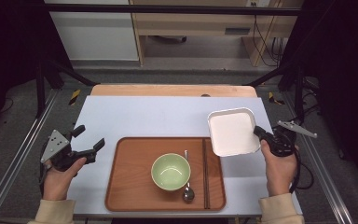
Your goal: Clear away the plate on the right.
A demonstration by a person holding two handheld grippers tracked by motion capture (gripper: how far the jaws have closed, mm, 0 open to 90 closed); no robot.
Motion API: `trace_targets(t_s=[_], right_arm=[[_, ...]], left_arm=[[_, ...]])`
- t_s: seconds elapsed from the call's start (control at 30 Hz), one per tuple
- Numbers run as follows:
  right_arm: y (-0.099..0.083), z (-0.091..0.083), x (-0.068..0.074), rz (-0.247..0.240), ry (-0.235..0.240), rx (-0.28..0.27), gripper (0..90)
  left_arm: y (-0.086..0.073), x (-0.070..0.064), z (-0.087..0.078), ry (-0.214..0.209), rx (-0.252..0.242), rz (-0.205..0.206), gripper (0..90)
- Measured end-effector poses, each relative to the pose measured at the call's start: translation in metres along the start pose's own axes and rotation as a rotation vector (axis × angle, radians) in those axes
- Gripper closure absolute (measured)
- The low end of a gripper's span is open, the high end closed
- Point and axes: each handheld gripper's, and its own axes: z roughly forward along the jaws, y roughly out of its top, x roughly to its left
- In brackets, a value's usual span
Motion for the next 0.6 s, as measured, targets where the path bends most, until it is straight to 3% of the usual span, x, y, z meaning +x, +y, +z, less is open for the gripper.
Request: trace_targets(t_s=[0.33, 0.53, 0.6], right_arm=[[0.019, 0.024, 0.065, -0.054, 0.088, -0.049, 89.2], [0.017, 0.040, 0.093, -0.073, 0.120, -0.052, 89.2], [0.015, 0.044, 0.101, -0.081, 0.129, -0.050, 89.2]], left_arm=[[0.023, -0.020, 0.020, -0.027, 0.001, 0.027, 10.2], [0.032, -0.039, 0.036, -0.063, 0.011, 0.049, 11.0], [0.034, -0.046, 0.041, -0.082, 0.001, 0.032, 11.9]])
